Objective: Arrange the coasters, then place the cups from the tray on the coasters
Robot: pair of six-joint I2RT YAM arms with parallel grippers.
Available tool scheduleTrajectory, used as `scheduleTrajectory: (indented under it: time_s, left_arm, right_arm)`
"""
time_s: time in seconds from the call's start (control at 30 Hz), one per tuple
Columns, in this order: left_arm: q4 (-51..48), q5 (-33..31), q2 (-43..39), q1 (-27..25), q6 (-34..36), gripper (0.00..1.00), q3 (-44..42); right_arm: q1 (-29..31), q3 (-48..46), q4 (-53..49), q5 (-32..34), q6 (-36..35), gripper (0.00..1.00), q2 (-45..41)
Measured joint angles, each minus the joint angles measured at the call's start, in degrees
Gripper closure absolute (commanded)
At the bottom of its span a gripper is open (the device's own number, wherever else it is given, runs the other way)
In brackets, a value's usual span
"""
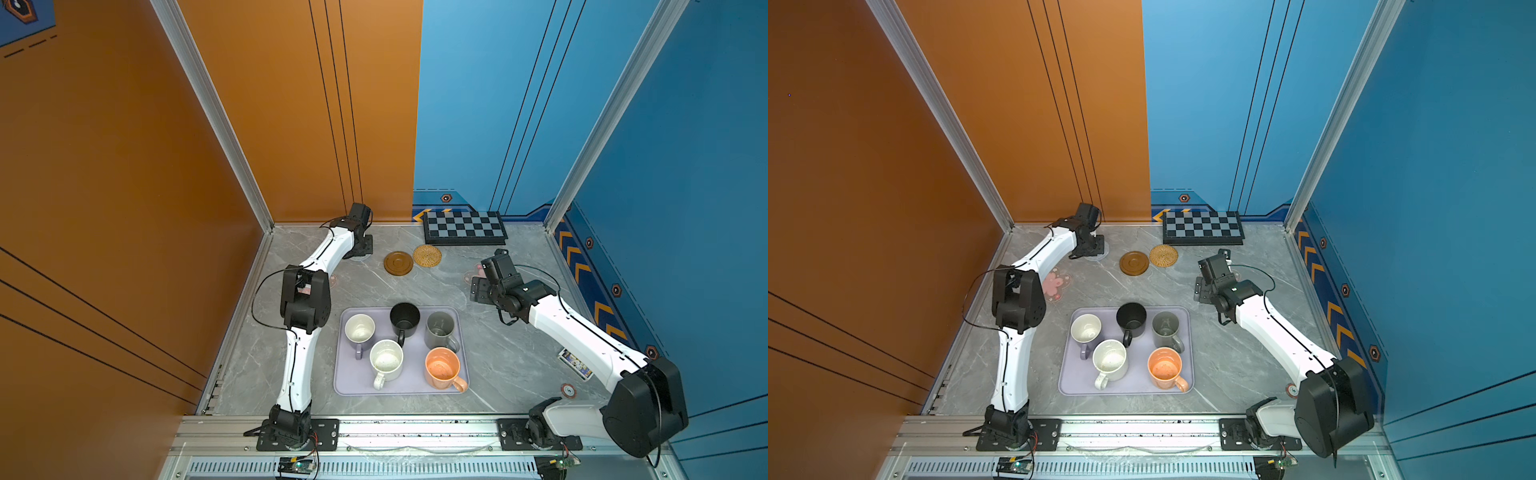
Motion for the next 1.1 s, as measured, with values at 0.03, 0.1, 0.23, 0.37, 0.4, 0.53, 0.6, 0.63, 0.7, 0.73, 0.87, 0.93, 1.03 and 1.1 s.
scheduleTrajectory:
  time_s: [0.03, 0.1, 0.23, 0.37, 0.4, 0.53, 0.6, 0.63, 0.7, 0.73, 0.87, 0.93, 1.03, 1.1]
  left_arm:
    - [-0.02, 0.00, 1.11, 0.22, -0.15, 0.90, 1.01]
    - [0.11, -0.02, 3.15, 0.66, -0.39, 0.90, 2.86]
    - [0.31, -0.11, 6.95, 1.20, -1.29, 0.90, 6.99]
    - [0.35, -0.48, 9.79, 1.42, -2.60, 0.90, 10.38]
    - [0.42, -0.48, 10.36, 1.42, -2.89, 0.90, 10.97]
    - [0.57, -0.46, 12.41, 1.42, -3.48, 0.89, 12.85]
    - [0.52, -0.44, 12.81, 1.42, -3.69, 0.89, 12.92]
    - [0.52, -0.42, 12.87, 1.42, -3.80, 0.89, 12.92]
    - [0.55, -0.42, 12.87, 1.42, -3.87, 0.88, 12.92]
    - [0.57, -0.42, 12.87, 1.42, -4.04, 0.88, 12.92]
    - [0.83, 0.24, 12.87, 1.68, -4.98, 0.88, 11.89]
    - [1.64, 0.46, 12.48, 1.73, -5.62, 0.88, 10.95]
    - [2.97, 0.68, 11.32, 1.77, -6.73, 0.88, 8.68]
    - [3.56, 1.14, 10.49, 1.86, -7.74, 0.89, 7.15]
  right_arm:
    - [0.24, 0.02, 0.37, 0.00, -0.11, 0.11, 0.31]
    - [0.50, 0.11, 1.05, 0.00, -0.20, 0.11, 0.76]
    - [1.27, 0.17, 3.08, 0.02, -1.27, 0.12, 1.25]
    - [1.97, 0.33, 4.96, 0.00, -2.08, 0.11, 2.10]
    - [2.10, 0.42, 5.27, 0.00, -2.16, 0.11, 2.54]
    - [2.56, 1.16, 6.03, 0.02, -3.15, 0.11, 4.90]
    - [2.73, 1.40, 6.27, 0.02, -3.67, 0.11, 5.73]
    - [2.84, 1.60, 6.27, 0.02, -4.00, 0.11, 6.01]
    - [2.86, 2.08, 6.27, 0.02, -4.52, 0.11, 6.19]
    - [2.89, 2.29, 6.27, 0.04, -4.72, 0.12, 6.21]
    - [2.91, 3.02, 6.32, 0.04, -4.74, 0.11, 6.19]
    - [3.10, 3.02, 6.27, 0.04, -4.72, 0.12, 6.19]
    - [3.63, 3.02, 6.27, 0.61, -4.72, 0.11, 6.19]
    - [3.98, 3.02, 6.25, 1.22, -4.72, 0.11, 6.10]
